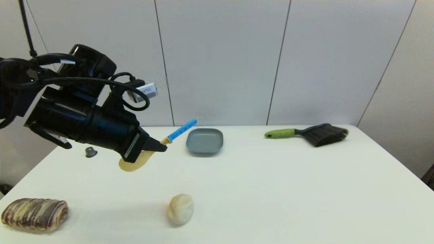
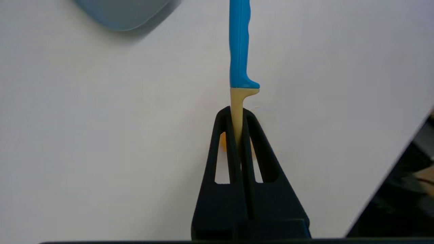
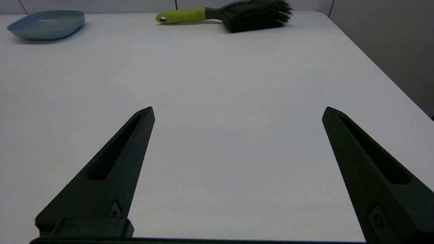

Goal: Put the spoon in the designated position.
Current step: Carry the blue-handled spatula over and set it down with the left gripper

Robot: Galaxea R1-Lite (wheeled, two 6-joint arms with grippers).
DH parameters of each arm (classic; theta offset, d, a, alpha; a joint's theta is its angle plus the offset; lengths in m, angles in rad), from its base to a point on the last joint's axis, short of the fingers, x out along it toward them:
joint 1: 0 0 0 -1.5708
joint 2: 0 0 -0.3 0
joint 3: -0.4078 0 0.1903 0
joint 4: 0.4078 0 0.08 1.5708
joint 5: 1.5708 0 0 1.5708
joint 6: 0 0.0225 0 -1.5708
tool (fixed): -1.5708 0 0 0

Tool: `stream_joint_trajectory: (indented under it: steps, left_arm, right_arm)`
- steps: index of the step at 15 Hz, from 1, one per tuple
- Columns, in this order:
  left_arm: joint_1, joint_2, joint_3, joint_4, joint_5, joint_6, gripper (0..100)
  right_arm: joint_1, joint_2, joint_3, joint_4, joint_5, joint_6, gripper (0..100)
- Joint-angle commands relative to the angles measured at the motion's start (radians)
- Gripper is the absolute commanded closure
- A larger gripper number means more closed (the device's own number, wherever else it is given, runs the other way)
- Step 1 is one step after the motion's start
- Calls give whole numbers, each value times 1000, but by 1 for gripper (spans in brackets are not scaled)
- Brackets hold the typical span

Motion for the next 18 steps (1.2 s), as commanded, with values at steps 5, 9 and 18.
stream_joint_trajectory:
  steps: [5,9,18]
  left_arm:
    - [-301,-139,112,-85,147,-444,100]
    - [-401,-63,147,-247,332,-625,100]
    - [-623,175,284,-520,802,-1040,100]
  right_arm:
    - [0,2,0,1,0,-1,0]
    - [0,2,0,1,0,1,0]
    - [0,2,0,1,0,-1,0]
